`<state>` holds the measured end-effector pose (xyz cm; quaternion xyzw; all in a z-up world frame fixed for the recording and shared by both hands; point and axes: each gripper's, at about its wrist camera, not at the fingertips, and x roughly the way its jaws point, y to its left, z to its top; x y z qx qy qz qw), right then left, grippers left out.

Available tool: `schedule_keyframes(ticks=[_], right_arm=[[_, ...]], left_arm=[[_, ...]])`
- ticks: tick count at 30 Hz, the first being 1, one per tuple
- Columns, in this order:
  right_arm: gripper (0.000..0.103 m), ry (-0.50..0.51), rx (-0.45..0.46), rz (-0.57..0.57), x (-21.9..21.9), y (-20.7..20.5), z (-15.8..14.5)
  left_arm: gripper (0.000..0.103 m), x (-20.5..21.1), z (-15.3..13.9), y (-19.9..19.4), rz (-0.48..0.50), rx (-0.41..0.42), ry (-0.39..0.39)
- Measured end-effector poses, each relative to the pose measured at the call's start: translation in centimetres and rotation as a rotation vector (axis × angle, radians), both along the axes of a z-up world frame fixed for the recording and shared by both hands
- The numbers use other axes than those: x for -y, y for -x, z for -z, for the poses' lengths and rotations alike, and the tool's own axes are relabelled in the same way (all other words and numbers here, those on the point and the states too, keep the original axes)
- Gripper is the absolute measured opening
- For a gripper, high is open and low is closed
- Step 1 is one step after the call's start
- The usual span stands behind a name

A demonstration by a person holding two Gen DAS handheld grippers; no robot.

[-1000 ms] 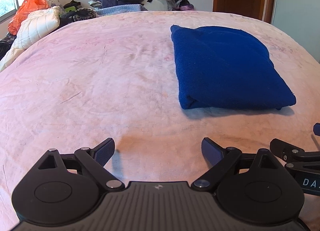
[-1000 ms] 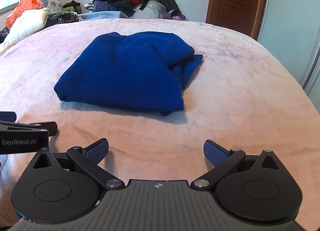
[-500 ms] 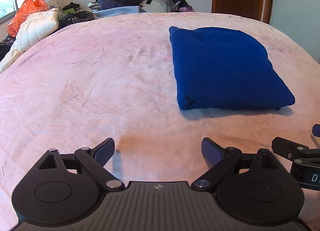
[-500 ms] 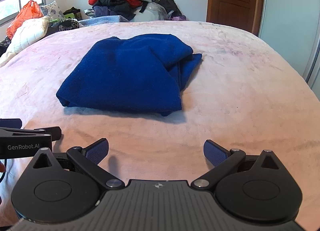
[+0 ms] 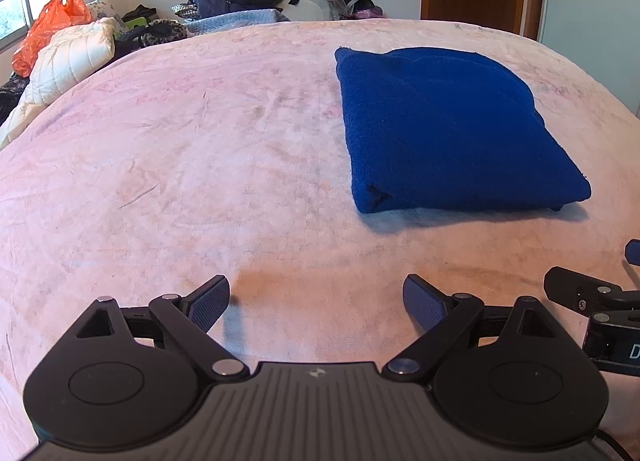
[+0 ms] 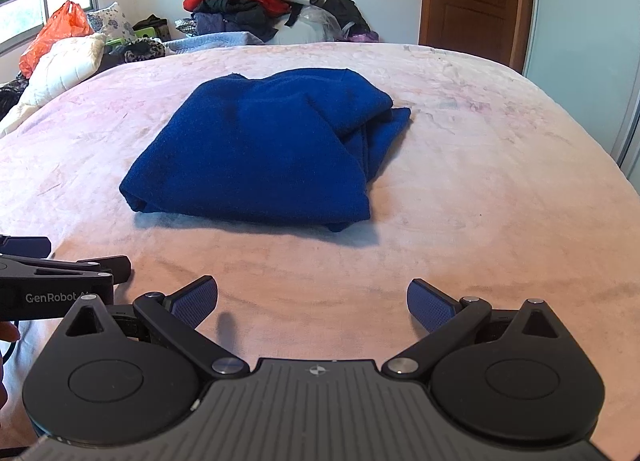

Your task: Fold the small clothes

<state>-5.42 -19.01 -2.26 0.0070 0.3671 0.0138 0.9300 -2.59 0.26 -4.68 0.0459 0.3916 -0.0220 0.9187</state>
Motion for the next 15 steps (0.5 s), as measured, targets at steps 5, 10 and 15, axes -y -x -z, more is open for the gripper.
schedule_keyframes(ticks=[5, 10, 15], right_arm=[[0.102, -0.001, -0.001, -0.001, 0.01, 0.06, 0.1], [0.102, -0.003, -0.002, 0.002, 0.01, 0.1, 0.24], [0.102, -0.004, -0.003, 0.002, 0.03, 0.11, 0.31]], left_arm=[[0.094, -0.02, -0.04, -0.1, -0.004, -0.004, 0.005], [0.094, -0.02, -0.04, -0.11, -0.009, -0.005, 0.005], [0.094, -0.02, -0.01, -0.11, -0.007, -0.005, 0.003]])
